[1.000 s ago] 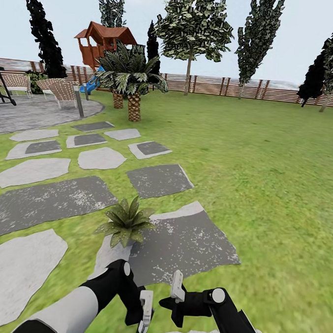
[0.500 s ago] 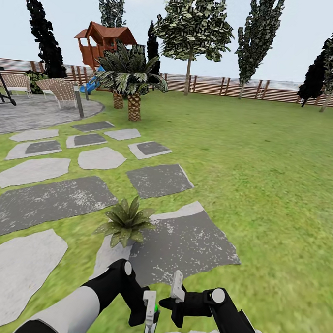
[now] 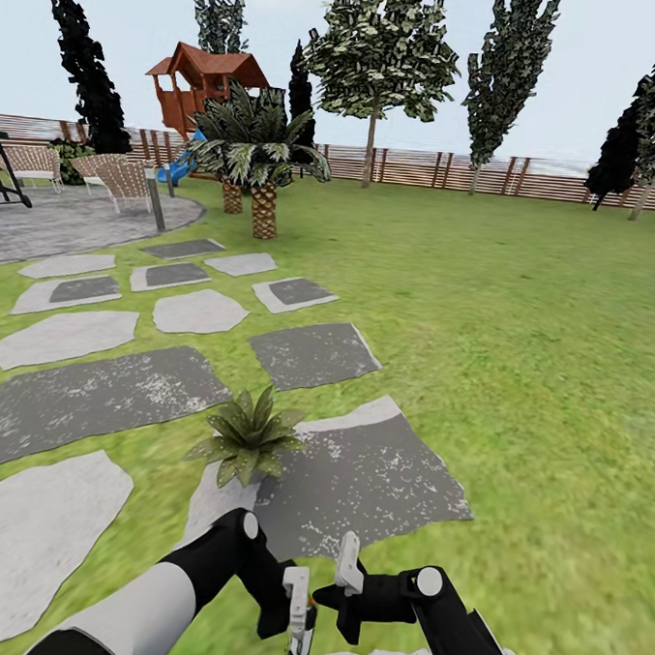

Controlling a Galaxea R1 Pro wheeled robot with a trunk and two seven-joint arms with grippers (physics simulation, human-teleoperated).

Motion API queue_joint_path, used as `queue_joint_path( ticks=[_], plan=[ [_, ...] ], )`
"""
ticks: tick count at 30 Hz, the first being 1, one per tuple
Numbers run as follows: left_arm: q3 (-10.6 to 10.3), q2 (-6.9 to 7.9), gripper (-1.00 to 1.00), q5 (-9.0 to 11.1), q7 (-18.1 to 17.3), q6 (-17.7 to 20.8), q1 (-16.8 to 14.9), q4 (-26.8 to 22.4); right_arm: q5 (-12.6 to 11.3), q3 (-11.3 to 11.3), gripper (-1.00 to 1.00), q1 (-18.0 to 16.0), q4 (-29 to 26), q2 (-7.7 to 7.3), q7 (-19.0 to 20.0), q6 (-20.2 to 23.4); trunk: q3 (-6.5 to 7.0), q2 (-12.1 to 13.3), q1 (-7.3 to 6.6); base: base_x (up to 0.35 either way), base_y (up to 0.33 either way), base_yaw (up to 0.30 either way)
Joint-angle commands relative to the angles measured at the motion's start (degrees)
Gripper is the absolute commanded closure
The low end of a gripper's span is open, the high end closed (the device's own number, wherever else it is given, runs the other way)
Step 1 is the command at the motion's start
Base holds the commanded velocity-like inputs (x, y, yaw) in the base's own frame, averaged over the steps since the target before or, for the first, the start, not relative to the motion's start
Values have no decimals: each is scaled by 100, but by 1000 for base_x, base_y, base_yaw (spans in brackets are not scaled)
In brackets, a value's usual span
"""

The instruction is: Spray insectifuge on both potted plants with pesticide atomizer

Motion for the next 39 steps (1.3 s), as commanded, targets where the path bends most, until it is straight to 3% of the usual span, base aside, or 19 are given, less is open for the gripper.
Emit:
queue_joint_path(
  ticks=[1,10,13,14,17,26,27,29,31,32,34,35,36,37,38,39],
  plan=[
    [-8,0,100,61,-21,-5,-3,-8,52,-9,100,-2,-7,2,6,-43,-5,-2,-1,0,0,0],
    [-12,20,100,67,-18,-1,-1,-6,52,-10,100,-2,-7,2,6,-47,-5,-2,-1,0,0,0],
    [-33,63,100,14,131,17,-5,30,53,-8,100,-2,-4,-2,6,-47,-5,-2,-1,0,0,0],
    [-58,530,100,-9,246,69,2,94,54,-7,100,-2,-1,-3,6,-50,-5,-2,-1,0,0,0],
    [-50,854,100,-4,254,86,0,104,54,-7,100,-2,8,-3,6,-50,-5,-2,-1,0,0,0],
    [-35,1420,100,-2,268,95,3,115,61,-50,100,-2,43,-32,6,-51,-5,-2,-1,0,0,0],
    [-20,1548,100,16,282,104,2,112,68,-63,-100,-2,49,-78,8,-51,-5,-2,-1,0,0,0],
    [34,1669,100,46,339,106,1,108,70,-69,-100,-2,56,-180,5,-51,-5,-2,-1,0,0,0],
    [263,1740,100,70,591,107,3,113,71,-94,-100,-2,63,-310,-17,-49,-5,-2,-1,0,0,0],
    [507,1751,100,84,879,107,3,127,76,-209,-100,-2,82,-363,-72,-50,-5,-2,-1,0,0,0],
    [1064,1665,100,203,1619,96,5,453,79,-803,-100,4,344,-482,-575,-62,-5,-2,-1,0,0,0],
    [1368,1566,100,392,2063,62,4,730,80,-1238,-100,5,588,-563,-1054,-67,-5,-2,-1,0,0,0],
    [1547,1510,100,570,2360,44,4,889,80,-1512,-100,6,758,-596,-1424,-70,-5,-2,-1,0,0,0],
    [1760,1444,100,887,2810,17,7,1060,82,-1858,-100,6,1008,-624,-2029,-74,-5,-2,-1,0,0,0],
    [1849,1407,100,1125,3107,-21,9,1148,81,-2039,-100,10,1176,-637,-2454,-78,-5,-2,-1,0,0,0],
    [1944,1335,100,1705,3651,-261,10,1322,81,-2291,-100,22,1586,-659,-3391,-109,-5,-2,-1,0,0,0]
  ],
)
